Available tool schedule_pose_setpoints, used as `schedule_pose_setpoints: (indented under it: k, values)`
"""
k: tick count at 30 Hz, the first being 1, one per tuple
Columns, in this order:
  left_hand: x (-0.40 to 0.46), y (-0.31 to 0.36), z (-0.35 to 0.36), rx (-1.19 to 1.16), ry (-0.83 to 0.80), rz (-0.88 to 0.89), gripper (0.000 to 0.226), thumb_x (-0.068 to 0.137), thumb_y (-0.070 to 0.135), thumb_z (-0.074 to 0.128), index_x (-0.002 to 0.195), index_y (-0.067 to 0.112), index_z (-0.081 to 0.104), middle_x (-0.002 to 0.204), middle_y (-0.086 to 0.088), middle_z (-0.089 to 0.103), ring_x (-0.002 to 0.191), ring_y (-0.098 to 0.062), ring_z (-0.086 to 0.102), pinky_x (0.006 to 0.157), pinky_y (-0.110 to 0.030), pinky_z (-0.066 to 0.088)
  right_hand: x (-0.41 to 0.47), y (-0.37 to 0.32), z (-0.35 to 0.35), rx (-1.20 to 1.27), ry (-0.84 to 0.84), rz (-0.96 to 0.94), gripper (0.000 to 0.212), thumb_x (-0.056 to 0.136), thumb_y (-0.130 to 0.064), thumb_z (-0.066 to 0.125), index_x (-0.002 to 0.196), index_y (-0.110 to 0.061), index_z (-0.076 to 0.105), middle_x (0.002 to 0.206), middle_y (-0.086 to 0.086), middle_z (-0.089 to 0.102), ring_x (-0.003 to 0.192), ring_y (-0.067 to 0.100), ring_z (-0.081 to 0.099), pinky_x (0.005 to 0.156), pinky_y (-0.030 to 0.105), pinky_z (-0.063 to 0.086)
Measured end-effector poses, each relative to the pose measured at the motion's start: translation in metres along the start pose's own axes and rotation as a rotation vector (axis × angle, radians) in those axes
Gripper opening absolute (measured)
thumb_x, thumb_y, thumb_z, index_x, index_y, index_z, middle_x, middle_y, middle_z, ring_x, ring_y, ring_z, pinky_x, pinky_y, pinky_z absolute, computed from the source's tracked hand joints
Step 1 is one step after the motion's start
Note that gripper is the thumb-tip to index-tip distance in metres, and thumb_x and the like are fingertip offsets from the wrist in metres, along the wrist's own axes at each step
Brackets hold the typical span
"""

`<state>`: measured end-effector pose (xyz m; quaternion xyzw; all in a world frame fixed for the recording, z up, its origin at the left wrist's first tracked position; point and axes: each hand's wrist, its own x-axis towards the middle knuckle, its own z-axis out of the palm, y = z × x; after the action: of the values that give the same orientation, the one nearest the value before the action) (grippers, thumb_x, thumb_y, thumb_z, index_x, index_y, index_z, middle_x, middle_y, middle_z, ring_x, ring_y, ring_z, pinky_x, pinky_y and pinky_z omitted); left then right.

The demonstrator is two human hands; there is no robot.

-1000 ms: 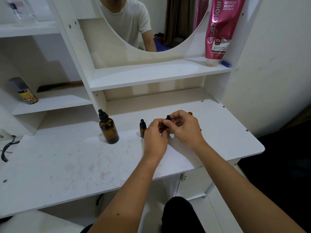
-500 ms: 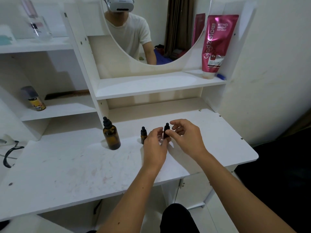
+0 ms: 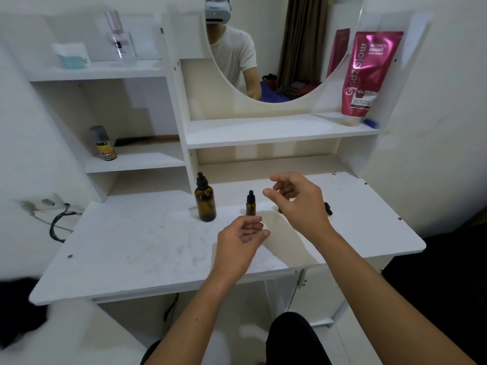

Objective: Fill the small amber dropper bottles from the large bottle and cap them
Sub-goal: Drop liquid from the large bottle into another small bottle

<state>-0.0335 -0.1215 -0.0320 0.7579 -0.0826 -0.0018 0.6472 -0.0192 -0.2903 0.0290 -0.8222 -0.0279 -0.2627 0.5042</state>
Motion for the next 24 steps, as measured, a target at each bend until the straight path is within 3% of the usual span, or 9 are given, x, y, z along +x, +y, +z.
schedule_pose_setpoints:
  k: [8, 13, 18, 21, 24]
  values:
    - [0.004, -0.004, -0.065, -0.012, 0.224, 0.015, 0.036, 0.085, 0.027, 0.085, 0.117, 0.028, 0.067, 0.100, 0.012, 0.074, 0.092, -0.006, 0.071, 0.084, -0.026, 0.060, 0.025, -0.036, 0.057, 0.024, -0.138, -0.041, 0.029, 0.089, -0.027, 0.085, 0.116, -0.018, 0.076, 0.099, -0.004, 0.073, 0.086, 0.010, 0.069, 0.076, 0.010, 0.053]
    - [0.020, -0.006, -0.083, 0.017, 0.367, 0.011, 0.048, 0.080, 0.034, 0.088, 0.118, 0.029, 0.060, 0.112, 0.011, 0.070, 0.098, -0.011, 0.070, 0.090, -0.029, 0.061, 0.043, -0.048, 0.083, -0.016, -0.330, -0.095, 0.034, 0.095, -0.028, 0.079, 0.128, -0.024, 0.073, 0.119, -0.006, 0.067, 0.098, 0.014, 0.069, 0.091, 0.024, 0.058]
    - [0.037, -0.008, -0.085, -0.023, 0.346, 0.023, 0.057, 0.081, 0.025, 0.088, 0.129, 0.027, 0.056, 0.125, 0.010, 0.066, 0.107, -0.015, 0.068, 0.094, -0.030, 0.058, 0.059, -0.054, 0.099, -0.120, -0.490, -0.154, 0.032, 0.103, -0.024, 0.068, 0.134, -0.025, 0.071, 0.125, -0.007, 0.063, 0.099, 0.015, 0.066, 0.089, 0.018, 0.052]
    - [0.045, -0.012, -0.086, -0.012, 0.341, 0.036, 0.051, 0.085, 0.021, 0.085, 0.127, 0.028, 0.058, 0.122, 0.012, 0.068, 0.110, -0.012, 0.066, 0.097, -0.029, 0.056, 0.064, -0.053, 0.104, -0.138, -0.499, -0.170, 0.024, 0.104, -0.019, 0.066, 0.125, -0.021, 0.076, 0.116, -0.004, 0.068, 0.100, 0.018, 0.068, 0.093, 0.026, 0.055]
    - [0.047, -0.015, -0.087, -0.007, 0.331, 0.041, 0.045, 0.087, 0.018, 0.082, 0.125, 0.028, 0.060, 0.119, 0.013, 0.068, 0.111, -0.010, 0.065, 0.098, -0.027, 0.054, 0.064, -0.051, 0.107, -0.104, -0.450, -0.160, 0.015, 0.101, -0.018, 0.069, 0.112, -0.019, 0.080, 0.108, -0.006, 0.072, 0.098, 0.016, 0.070, 0.090, 0.025, 0.057]
